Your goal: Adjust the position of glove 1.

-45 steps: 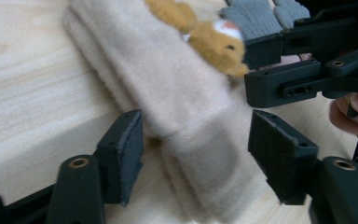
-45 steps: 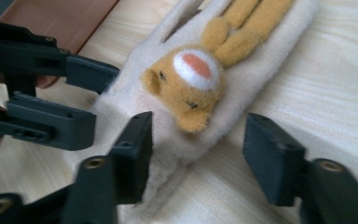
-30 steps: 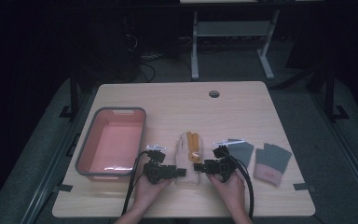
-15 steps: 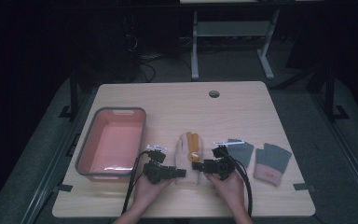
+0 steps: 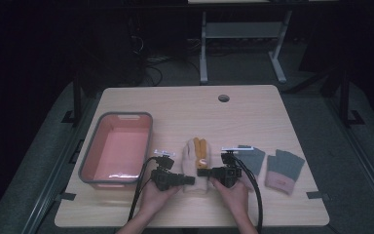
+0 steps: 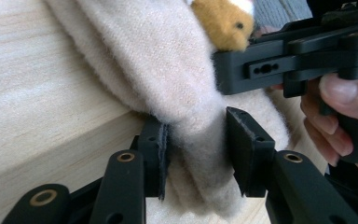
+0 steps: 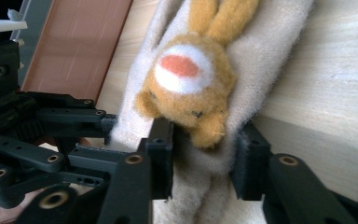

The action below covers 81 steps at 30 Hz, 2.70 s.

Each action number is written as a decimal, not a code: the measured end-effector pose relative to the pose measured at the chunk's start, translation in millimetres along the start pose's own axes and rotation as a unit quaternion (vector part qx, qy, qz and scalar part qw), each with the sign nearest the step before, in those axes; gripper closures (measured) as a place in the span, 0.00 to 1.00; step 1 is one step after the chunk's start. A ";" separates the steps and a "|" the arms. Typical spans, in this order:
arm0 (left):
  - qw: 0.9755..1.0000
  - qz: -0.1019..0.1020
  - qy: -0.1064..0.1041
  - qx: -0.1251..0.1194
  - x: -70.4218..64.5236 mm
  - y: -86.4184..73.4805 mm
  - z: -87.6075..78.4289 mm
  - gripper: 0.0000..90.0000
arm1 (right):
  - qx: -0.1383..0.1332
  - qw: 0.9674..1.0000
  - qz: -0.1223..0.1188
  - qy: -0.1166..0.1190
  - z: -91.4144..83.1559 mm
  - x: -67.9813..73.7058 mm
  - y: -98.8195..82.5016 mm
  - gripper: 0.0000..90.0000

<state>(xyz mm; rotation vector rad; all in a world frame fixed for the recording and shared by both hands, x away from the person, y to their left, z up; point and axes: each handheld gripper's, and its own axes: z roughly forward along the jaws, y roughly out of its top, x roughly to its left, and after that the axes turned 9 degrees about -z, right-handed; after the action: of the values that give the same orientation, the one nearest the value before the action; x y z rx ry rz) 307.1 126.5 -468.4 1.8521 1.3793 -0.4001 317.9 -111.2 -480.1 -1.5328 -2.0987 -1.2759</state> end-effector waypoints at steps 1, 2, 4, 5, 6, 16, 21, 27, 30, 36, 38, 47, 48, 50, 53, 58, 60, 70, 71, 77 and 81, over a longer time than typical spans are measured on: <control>1.000 0.000 0.000 0.000 0.0 0.0 0.0 0.69 | 0.001 1.000 -0.005 -0.001 0.8 0.1 0.2 0.75; 1.000 -0.006 -0.004 -0.001 0.7 0.5 0.4 0.69 | 0.003 1.000 -0.007 -0.003 1.3 0.2 0.8 0.76; 1.000 -0.009 -0.006 -0.003 1.0 0.9 0.4 0.71 | 0.008 1.000 -0.001 0.004 1.7 -1.8 2.3 0.81; 1.000 -0.008 -0.007 -0.004 0.9 1.1 0.2 0.72 | 0.008 1.000 0.000 0.010 1.4 -2.6 2.9 0.83; 1.000 -0.008 -0.008 -0.005 0.6 1.2 0.3 0.73 | 0.008 1.000 0.000 0.014 1.0 -3.0 3.3 0.85; 1.000 -0.016 -0.022 -0.009 0.0 1.9 -1.2 0.77 | 0.009 1.000 -0.006 0.020 -5.1 -0.3 5.6 0.89; 1.000 -0.004 -0.023 -0.012 -3.9 3.6 -3.9 0.77 | 0.005 1.000 -0.016 0.020 -10.5 3.4 7.7 0.90; 0.999 0.008 -0.033 -0.020 -13.9 9.9 -12.4 0.77 | -0.007 0.999 -0.018 0.030 -22.3 8.4 12.8 0.90; 0.999 0.014 -0.033 -0.024 -17.3 12.1 -15.9 0.77 | -0.009 0.999 -0.022 0.032 -26.3 11.8 15.7 0.90; 0.998 0.024 -0.040 -0.037 -24.3 19.9 -30.2 0.77 | -0.018 0.998 -0.033 0.041 -34.9 22.5 27.2 0.90; 0.998 0.028 -0.043 -0.040 -25.7 22.5 -35.1 0.77 | -0.021 0.998 -0.036 0.045 -36.9 26.1 31.0 0.90; 0.996 0.049 -0.045 -0.058 -32.3 36.1 -61.1 0.77 | -0.030 0.996 -0.058 0.054 -43.5 46.5 52.5 0.90; 0.996 0.049 -0.046 -0.060 -32.9 38.0 -64.1 0.77 | -0.030 0.996 -0.060 0.054 -44.1 49.2 55.0 0.90; 0.996 0.053 -0.046 -0.063 -33.7 41.5 -70.0 0.77 | -0.034 0.996 -0.067 0.055 -45.3 54.5 59.8 0.90; 0.995 0.056 -0.048 -0.066 -34.3 46.2 -78.8 0.77 | -0.035 0.995 -0.074 0.058 -46.3 61.6 67.2 0.90; 0.994 0.060 -0.048 -0.075 -34.7 52.0 -92.9 0.77 | -0.037 0.994 -0.086 0.060 -45.6 73.2 78.4 0.90; 0.994 0.058 -0.049 -0.078 -34.7 53.1 -95.6 0.77 | -0.038 0.993 -0.091 0.061 -44.7 77.9 82.9 0.90; 0.992 0.070 -0.041 -0.094 -31.2 63.0 -128.2 0.77 | -0.038 0.991 -0.112 0.069 -37.8 102.1 103.0 0.90; 0.992 0.070 -0.041 -0.095 -30.6 63.7 -131.0 0.77 | -0.038 0.990 -0.112 0.071 -37.0 104.2 104.7 0.90; 0.992 0.068 -0.039 -0.103 -24.8 65.7 -145.8 0.77 | -0.036 0.989 -0.117 0.081 -28.8 115.2 114.4 0.90; 0.992 0.065 -0.039 -0.105 -20.7 65.8 -152.7 0.77 | -0.032 0.988 -0.122 0.085 -22.6 122.3 119.0 0.90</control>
<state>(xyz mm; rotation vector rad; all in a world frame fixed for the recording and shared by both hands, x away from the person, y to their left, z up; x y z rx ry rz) 330.3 217.8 -329.9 1.7233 1.1920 -0.2467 363.2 -41.3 -329.4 -1.1693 -2.2026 -1.5106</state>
